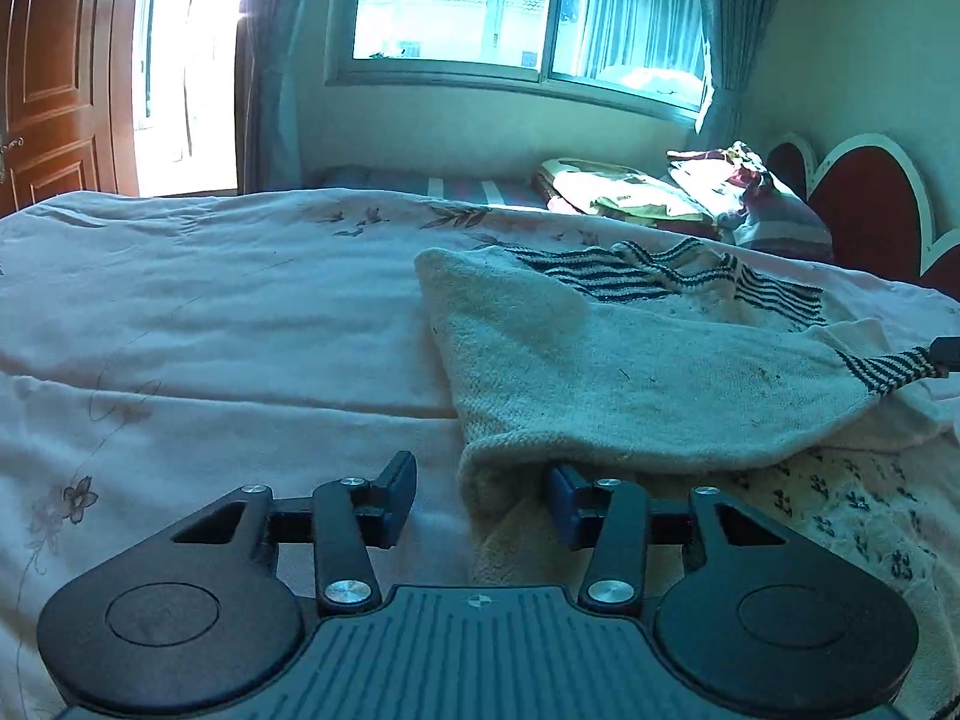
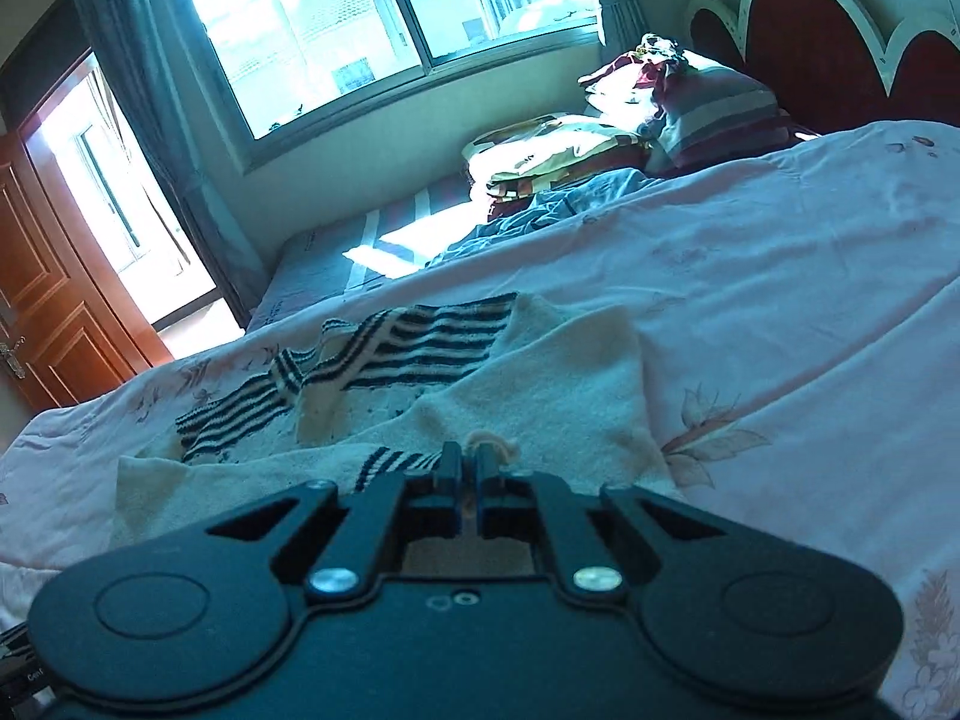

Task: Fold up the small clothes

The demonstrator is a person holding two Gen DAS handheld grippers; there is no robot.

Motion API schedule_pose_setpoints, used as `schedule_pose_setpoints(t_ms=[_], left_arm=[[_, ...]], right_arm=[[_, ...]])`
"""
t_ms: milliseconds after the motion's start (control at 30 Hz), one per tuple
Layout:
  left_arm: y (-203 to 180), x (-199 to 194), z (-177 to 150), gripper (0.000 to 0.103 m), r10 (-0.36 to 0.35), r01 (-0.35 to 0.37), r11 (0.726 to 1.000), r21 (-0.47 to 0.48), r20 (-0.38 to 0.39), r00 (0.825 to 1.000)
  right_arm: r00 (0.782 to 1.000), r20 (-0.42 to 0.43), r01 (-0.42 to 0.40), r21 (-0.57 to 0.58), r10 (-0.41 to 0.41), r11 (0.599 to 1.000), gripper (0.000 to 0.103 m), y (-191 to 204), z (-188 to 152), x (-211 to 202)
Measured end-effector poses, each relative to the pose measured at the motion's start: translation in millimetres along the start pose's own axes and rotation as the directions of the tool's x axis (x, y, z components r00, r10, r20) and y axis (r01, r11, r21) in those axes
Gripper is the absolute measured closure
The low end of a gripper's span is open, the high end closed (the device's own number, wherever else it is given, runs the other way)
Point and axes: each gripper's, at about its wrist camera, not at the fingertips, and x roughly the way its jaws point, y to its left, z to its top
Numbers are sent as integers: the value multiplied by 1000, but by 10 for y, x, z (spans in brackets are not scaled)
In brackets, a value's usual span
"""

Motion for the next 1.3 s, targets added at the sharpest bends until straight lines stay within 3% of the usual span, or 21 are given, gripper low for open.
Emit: schedule_pose_setpoints(t_ms=[67, 100, 133, 233, 567, 600, 633, 667, 733, 800, 900, 967, 1067, 1200, 1300], left_arm=[[5, -23, 15, 56, 9, -9, 1000, -2, 13, 1000], [19, -45, 30, 64, -1, 2, 1000, -8, 31, 1000], [31, -62, 31, 93, -1, 2, 1000, -9, 37, 999], [139, -90, 3, 93, -20, 23, 996, -82, 39, 999], [162, -47, -53, 93, -48, 46, 997, -57, -27, 998], [192, -86, -52, 85, -50, 48, 998, -50, -39, 998], [236, -153, -56, 70, -30, 28, 998, -55, -40, 999], [265, -234, -47, 64, -5, 4, 998, -64, -23, 1000], [260, -413, 51, 59, -7, 11, 997, -76, 52, 999], [81, -365, 186, 59, -68, 70, 997, -42, 65, 996], [-206, -57, 230, 59, -129, 129, 991, -27, -10, 992], [-242, 188, 106, 59, -105, 99, 994, -54, -119, 987], [-204, 39, 139, 59, -127, 119, 989, -83, -100, 987], [-117, -64, 508, 59, -109, 112, 991, -75, 43, 993], [-85, 160, 798, 59, -100, 104, 993, -60, 64, 993]], right_arm=[[1000, 1, 7, 5, -7, 1000, 98, -16, -24, 4], [1000, -2, 10, 5, -10, 1000, 98, -24, -39, 6], [1000, -8, 11, 2, -11, 1000, 98, -16, -48, 24], [1000, -11, 1, 0, -1, 1000, 98, -22, -73, 4], [996, -84, 22, -2, -23, 1000, 99, -175, -305, 158], [996, -89, 16, -6, -16, 1000, 98, -179, -302, 155], [996, -94, 5, -11, -6, 1000, 97, -192, -280, 128], [998, -66, 7, -29, -8, 1000, 91, -181, -256, 55], [1000, -4, -4, -81, 3, 997, 82, -117, -194, -84], [1000, -10, -31, -104, 30, 994, 84, -40, -130, -45], [999, -51, -13, -188, 4, 982, 87, 90, -152, 131], [989, -132, 36, -239, -69, 970, 90, 71, -261, 309], [991, -123, 13, -239, -44, 971, 86, 0, -234, 236], [1000, -28, -3, -240, -4, 971, 83, 34, -74, 168], [998, 1, 56, -227, -57, 972, 84, 6, 62, 338]])
